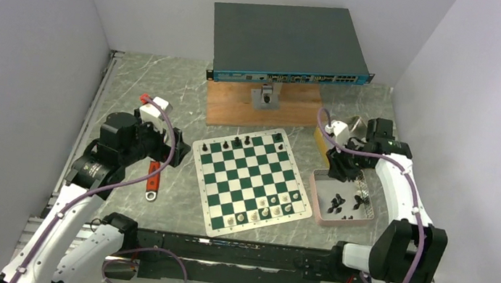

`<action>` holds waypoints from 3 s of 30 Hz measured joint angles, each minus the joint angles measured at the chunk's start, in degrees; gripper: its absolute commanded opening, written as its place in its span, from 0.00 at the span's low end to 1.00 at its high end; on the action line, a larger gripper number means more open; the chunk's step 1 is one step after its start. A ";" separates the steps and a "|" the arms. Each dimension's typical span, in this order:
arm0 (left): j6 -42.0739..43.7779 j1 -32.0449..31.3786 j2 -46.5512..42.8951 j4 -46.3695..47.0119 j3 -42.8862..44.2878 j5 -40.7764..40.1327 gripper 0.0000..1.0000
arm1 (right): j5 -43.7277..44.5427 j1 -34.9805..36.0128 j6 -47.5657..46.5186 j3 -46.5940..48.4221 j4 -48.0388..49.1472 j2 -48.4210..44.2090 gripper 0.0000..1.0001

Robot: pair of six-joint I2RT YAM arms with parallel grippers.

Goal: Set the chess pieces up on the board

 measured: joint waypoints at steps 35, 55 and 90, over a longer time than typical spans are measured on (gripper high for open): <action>-0.24 0.28 -0.11 0.76 0.00 2.64 0.99 | 18.91 -5.09 7.72 -12.00 4.94 8.28 0.40; -0.24 0.74 -0.11 0.81 0.00 3.82 0.99 | 18.99 -6.14 7.52 -12.87 7.76 9.70 0.13; -43.91 -22.95 25.64 51.25 -12.26 18.23 0.94 | -31.85 5.90 -18.21 -8.41 -5.77 -11.67 0.10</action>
